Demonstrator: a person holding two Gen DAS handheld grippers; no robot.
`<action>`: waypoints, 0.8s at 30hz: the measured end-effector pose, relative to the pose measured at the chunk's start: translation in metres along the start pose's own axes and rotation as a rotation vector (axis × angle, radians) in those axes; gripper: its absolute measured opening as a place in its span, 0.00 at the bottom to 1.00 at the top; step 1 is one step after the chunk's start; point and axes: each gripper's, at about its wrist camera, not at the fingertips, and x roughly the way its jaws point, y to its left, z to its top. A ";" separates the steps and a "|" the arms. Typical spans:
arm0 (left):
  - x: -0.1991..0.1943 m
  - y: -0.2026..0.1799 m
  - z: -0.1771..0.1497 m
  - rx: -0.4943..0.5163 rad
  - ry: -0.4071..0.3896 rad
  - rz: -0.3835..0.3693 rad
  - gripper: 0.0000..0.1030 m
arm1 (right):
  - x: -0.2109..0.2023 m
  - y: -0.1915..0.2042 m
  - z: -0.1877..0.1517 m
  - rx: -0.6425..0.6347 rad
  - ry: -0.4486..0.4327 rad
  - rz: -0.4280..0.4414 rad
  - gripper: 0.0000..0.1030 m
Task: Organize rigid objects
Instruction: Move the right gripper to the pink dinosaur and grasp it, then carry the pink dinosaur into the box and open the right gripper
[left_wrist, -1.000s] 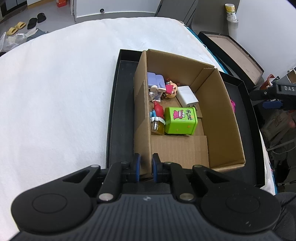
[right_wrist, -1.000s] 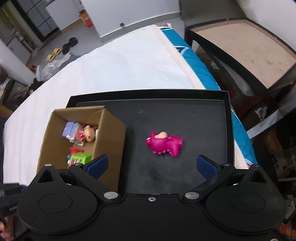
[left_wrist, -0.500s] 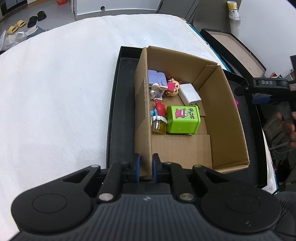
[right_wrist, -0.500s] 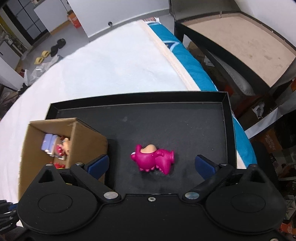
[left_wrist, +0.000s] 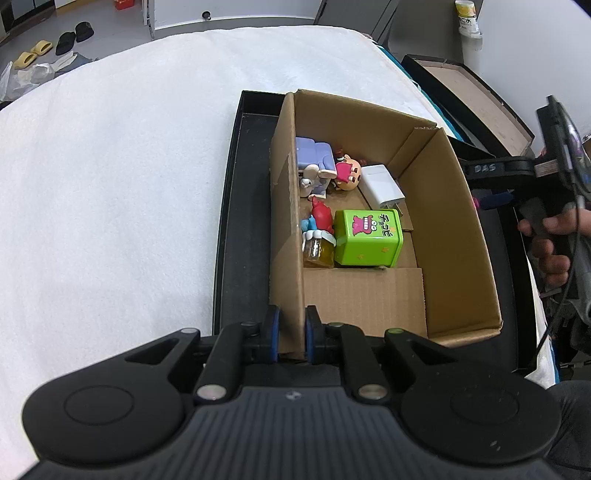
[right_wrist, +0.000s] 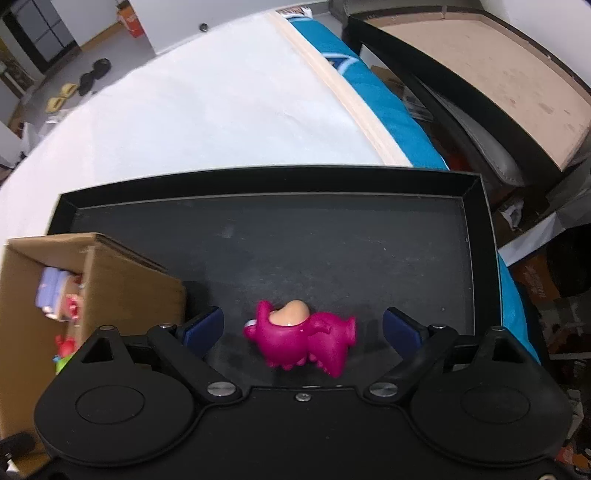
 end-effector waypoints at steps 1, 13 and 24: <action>0.000 0.000 0.000 0.000 0.000 0.000 0.13 | 0.004 0.000 -0.001 0.003 0.009 -0.006 0.82; -0.001 -0.001 -0.001 -0.003 -0.002 0.005 0.13 | -0.022 -0.003 -0.013 0.004 -0.006 0.008 0.66; -0.005 -0.002 -0.001 0.000 -0.010 0.002 0.12 | -0.073 0.010 -0.016 -0.043 -0.073 0.039 0.66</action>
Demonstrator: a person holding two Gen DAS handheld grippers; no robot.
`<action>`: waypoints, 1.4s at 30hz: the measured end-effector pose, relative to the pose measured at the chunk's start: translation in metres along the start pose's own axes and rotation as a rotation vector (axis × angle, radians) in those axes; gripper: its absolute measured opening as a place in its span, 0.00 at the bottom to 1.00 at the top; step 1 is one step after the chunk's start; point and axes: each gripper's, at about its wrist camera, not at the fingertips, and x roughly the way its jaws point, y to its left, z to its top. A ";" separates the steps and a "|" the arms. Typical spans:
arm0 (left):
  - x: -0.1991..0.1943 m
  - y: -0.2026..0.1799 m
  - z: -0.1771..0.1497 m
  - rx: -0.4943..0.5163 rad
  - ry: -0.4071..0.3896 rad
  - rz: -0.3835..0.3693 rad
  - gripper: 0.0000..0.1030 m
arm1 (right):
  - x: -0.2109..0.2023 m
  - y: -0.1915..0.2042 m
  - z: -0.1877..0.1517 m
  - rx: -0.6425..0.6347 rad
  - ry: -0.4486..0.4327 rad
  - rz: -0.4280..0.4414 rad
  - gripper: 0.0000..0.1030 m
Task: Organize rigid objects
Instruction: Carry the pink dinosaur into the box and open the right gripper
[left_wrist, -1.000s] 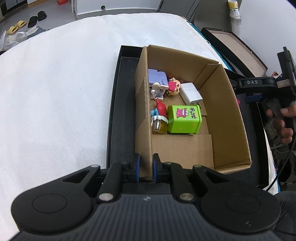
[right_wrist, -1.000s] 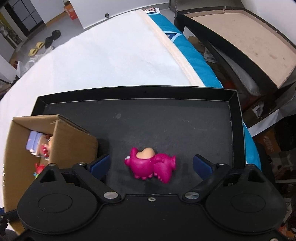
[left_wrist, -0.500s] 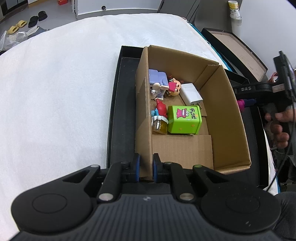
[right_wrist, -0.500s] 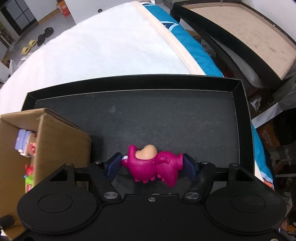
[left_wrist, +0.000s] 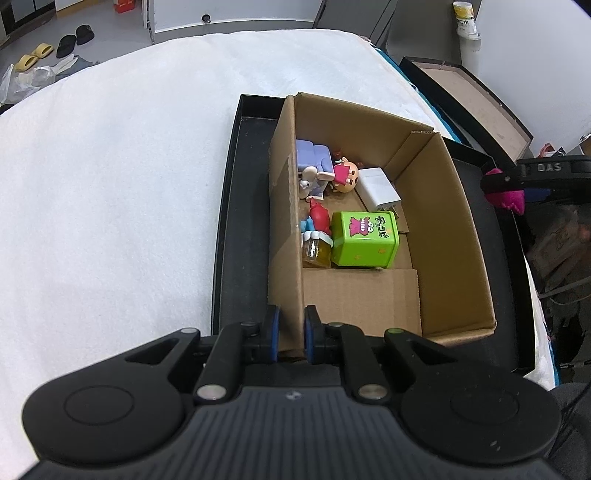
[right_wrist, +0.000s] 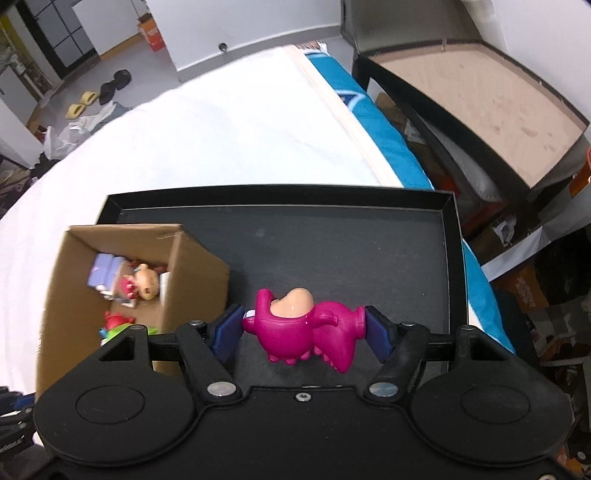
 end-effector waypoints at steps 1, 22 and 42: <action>-0.001 0.000 0.000 0.000 -0.001 -0.001 0.12 | -0.004 0.002 0.000 -0.007 -0.006 0.001 0.66; -0.009 0.004 -0.004 0.009 -0.017 -0.050 0.12 | -0.064 0.069 -0.001 -0.188 -0.081 0.017 0.66; -0.013 0.008 -0.006 0.004 -0.032 -0.082 0.12 | -0.049 0.146 -0.010 -0.429 -0.009 -0.021 0.66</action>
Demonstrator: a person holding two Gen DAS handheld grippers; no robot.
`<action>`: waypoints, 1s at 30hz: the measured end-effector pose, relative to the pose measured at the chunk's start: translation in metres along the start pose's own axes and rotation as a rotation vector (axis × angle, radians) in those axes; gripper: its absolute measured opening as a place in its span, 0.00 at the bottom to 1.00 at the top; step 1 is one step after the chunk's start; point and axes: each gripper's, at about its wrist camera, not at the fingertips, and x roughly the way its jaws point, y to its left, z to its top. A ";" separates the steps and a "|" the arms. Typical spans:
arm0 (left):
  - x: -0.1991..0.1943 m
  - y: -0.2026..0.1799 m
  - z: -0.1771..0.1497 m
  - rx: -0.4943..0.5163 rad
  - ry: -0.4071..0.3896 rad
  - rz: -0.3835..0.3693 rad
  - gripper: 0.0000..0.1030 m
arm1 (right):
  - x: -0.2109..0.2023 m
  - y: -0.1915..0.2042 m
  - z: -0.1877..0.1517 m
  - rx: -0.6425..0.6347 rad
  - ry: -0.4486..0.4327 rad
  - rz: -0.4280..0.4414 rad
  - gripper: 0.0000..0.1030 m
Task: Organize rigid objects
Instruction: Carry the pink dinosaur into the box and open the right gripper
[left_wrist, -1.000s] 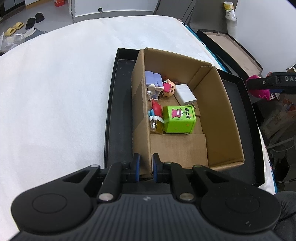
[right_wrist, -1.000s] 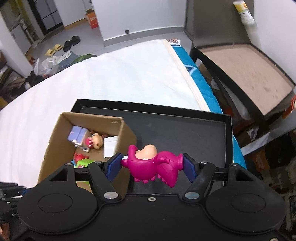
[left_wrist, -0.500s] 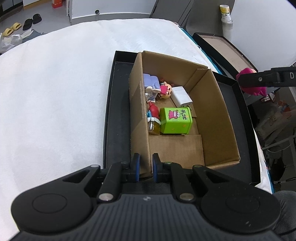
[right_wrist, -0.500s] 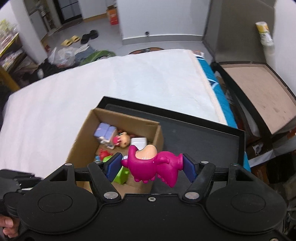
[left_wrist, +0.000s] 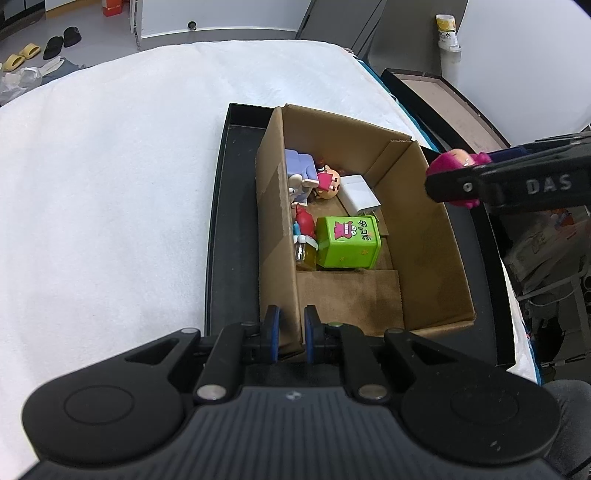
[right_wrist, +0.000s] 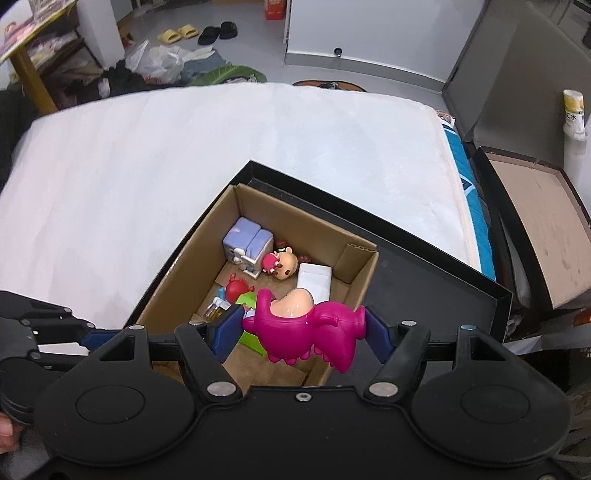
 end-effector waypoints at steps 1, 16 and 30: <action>0.000 0.000 0.000 0.000 -0.001 -0.001 0.12 | 0.002 0.002 0.000 -0.007 0.005 -0.007 0.66; 0.003 0.001 0.001 0.004 0.006 0.004 0.12 | 0.009 -0.003 -0.006 0.031 0.037 -0.033 0.70; -0.005 -0.001 0.004 -0.011 0.017 0.043 0.15 | -0.021 -0.031 -0.025 0.153 -0.005 0.029 0.84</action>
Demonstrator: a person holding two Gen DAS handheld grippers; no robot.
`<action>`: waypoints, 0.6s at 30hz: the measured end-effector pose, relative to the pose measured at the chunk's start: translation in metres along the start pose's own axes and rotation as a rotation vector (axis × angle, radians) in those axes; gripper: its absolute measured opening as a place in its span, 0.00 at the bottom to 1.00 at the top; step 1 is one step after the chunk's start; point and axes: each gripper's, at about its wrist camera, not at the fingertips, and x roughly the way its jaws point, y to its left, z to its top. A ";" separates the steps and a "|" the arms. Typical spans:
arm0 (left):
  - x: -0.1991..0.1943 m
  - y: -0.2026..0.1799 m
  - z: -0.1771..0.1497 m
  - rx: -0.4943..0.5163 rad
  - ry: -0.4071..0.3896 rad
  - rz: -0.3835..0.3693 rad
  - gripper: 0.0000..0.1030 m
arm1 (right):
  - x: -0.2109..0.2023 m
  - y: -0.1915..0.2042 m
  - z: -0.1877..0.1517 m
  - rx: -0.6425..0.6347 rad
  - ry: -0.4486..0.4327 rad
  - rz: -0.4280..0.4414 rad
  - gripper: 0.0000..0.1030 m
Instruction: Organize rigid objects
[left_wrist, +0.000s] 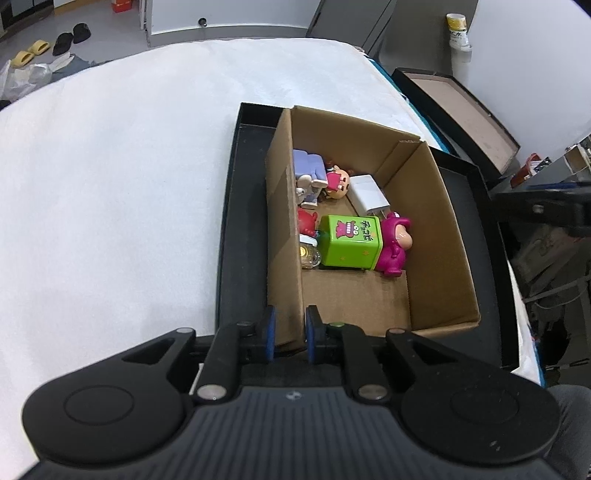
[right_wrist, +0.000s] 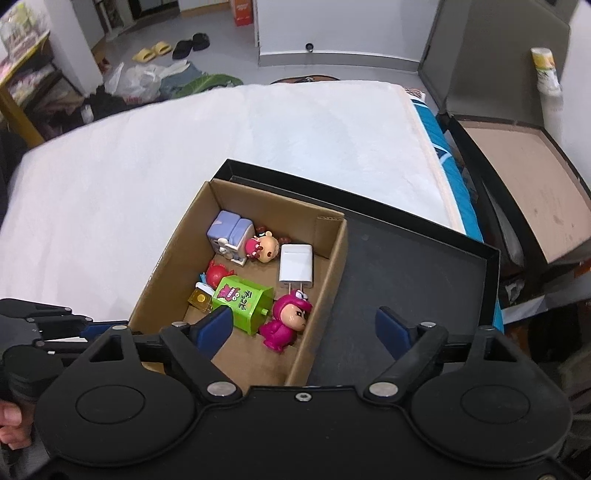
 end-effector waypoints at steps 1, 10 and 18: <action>-0.002 -0.002 0.001 0.005 -0.001 0.005 0.15 | -0.003 -0.003 -0.002 0.010 -0.006 0.005 0.86; -0.037 -0.026 0.010 0.029 -0.049 0.001 0.16 | -0.035 -0.030 -0.024 0.117 -0.089 0.026 0.97; -0.073 -0.056 0.011 0.077 -0.101 0.004 0.38 | -0.058 -0.051 -0.051 0.220 -0.149 0.034 1.00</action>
